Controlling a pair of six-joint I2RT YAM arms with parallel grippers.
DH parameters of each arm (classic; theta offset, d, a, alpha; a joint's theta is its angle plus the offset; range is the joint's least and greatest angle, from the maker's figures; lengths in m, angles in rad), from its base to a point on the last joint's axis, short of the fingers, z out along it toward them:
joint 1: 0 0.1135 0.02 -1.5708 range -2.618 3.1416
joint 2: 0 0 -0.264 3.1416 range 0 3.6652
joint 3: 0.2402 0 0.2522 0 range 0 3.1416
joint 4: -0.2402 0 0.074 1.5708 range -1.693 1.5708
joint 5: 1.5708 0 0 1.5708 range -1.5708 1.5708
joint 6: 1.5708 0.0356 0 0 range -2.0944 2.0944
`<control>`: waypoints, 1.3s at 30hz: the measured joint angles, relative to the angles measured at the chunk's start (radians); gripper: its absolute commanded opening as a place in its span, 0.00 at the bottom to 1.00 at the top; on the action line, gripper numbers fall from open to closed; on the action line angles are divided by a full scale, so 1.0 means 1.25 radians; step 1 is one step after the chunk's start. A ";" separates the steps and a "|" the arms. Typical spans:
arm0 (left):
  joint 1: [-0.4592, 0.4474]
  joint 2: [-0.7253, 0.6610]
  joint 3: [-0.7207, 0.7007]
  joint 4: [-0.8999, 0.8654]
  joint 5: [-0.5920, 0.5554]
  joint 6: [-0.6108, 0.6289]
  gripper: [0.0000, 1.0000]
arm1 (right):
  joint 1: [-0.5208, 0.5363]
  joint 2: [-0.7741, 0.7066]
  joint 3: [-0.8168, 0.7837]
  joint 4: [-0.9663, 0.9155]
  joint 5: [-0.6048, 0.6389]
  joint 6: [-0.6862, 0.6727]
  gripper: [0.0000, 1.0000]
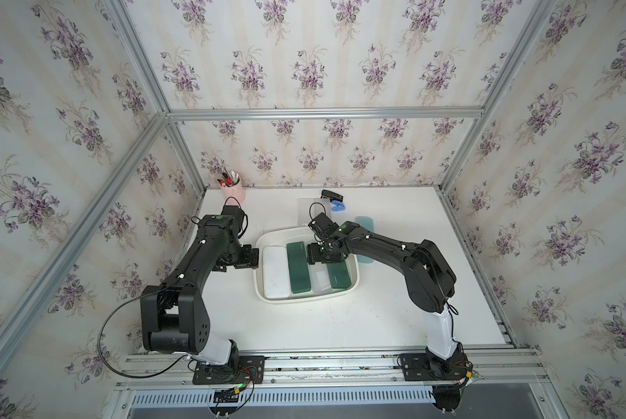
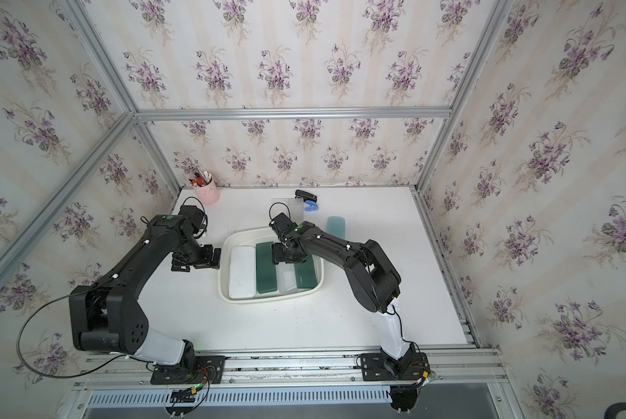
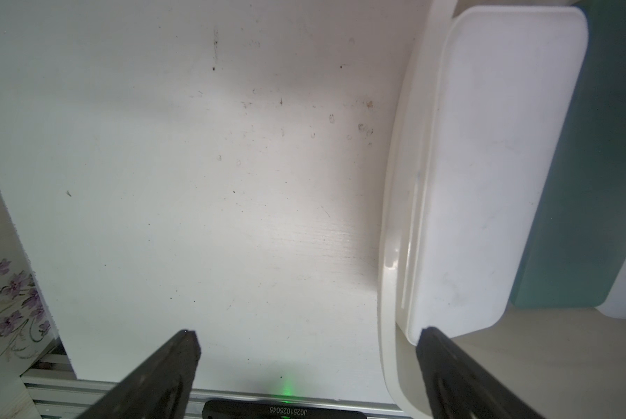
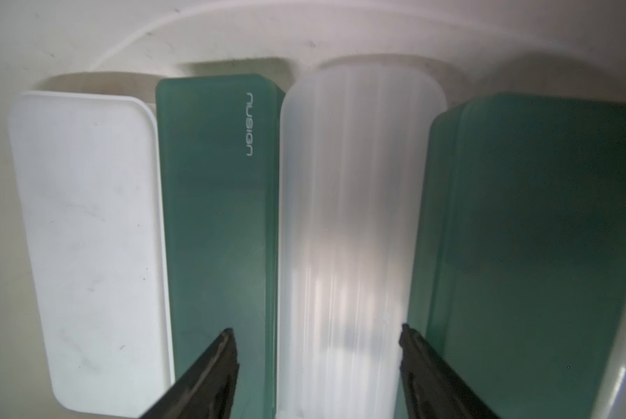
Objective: Put the pencil case into the storage box
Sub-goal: Adjust the pencil case in the storage box.
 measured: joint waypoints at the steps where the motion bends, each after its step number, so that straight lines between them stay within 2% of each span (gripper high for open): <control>1: 0.000 0.001 0.000 0.001 0.000 0.000 0.99 | -0.004 -0.002 -0.014 0.012 -0.005 -0.001 0.74; 10: 0.003 0.010 0.005 0.006 0.000 0.006 0.99 | -0.019 -0.004 -0.054 0.049 -0.016 -0.001 0.73; 20: 0.007 0.020 0.011 0.010 0.000 0.010 0.99 | -0.025 -0.062 0.006 0.029 0.003 -0.013 0.73; 25: 0.008 0.030 0.013 0.011 0.000 0.013 0.99 | -0.032 -0.048 -0.052 0.040 -0.009 -0.013 0.73; 32: 0.014 0.031 0.015 0.011 0.000 0.022 0.99 | -0.071 -0.053 -0.151 0.149 -0.061 0.005 0.73; 39: 0.017 0.031 0.023 0.010 0.000 0.025 0.99 | -0.097 -0.056 -0.176 0.221 -0.091 -0.001 0.72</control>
